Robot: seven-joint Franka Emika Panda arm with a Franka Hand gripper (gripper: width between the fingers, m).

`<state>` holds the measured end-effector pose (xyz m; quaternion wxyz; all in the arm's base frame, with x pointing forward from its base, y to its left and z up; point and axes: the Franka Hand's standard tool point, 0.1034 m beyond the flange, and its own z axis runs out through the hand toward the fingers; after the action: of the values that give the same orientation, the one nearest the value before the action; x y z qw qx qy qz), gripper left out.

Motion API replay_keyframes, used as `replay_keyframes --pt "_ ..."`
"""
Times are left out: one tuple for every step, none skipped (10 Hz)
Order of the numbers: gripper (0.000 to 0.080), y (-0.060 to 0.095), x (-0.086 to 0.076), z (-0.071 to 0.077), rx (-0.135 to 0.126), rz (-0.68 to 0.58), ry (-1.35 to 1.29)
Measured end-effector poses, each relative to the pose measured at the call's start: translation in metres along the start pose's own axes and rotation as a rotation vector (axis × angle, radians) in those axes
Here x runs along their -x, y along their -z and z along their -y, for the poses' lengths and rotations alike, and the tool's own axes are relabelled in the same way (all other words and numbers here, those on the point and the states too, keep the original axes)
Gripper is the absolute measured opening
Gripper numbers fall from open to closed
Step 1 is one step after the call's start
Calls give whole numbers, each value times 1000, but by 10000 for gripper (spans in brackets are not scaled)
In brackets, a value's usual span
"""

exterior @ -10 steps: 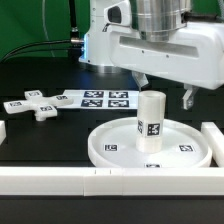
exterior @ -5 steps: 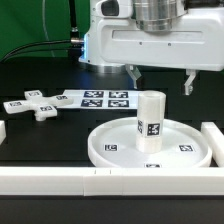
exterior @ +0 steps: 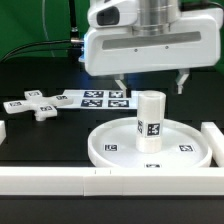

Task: Assemble round table

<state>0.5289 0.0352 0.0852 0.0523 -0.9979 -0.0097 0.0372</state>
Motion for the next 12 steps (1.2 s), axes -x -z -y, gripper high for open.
replay_keyframes --pt "648 -1 1 -1 2 3 27" --pt "648 -2 1 -1 4 5 114" --pt "648 -2 1 -2 4 5 145" --pt "648 -2 1 -4 5 5 219" --pt "648 1 3 -17 6 5 336" --pt "648 7 8 -36 3 9 355" --pt "648 12 17 -53 0 11 374" --pt "648 14 29 -71 -1 12 405" --pt "648 14 36 -81 -5 16 393" --pt "648 14 35 -79 -4 16 389" --pt "648 13 35 -79 -4 17 391" --pt "648 13 35 -79 -5 17 390"
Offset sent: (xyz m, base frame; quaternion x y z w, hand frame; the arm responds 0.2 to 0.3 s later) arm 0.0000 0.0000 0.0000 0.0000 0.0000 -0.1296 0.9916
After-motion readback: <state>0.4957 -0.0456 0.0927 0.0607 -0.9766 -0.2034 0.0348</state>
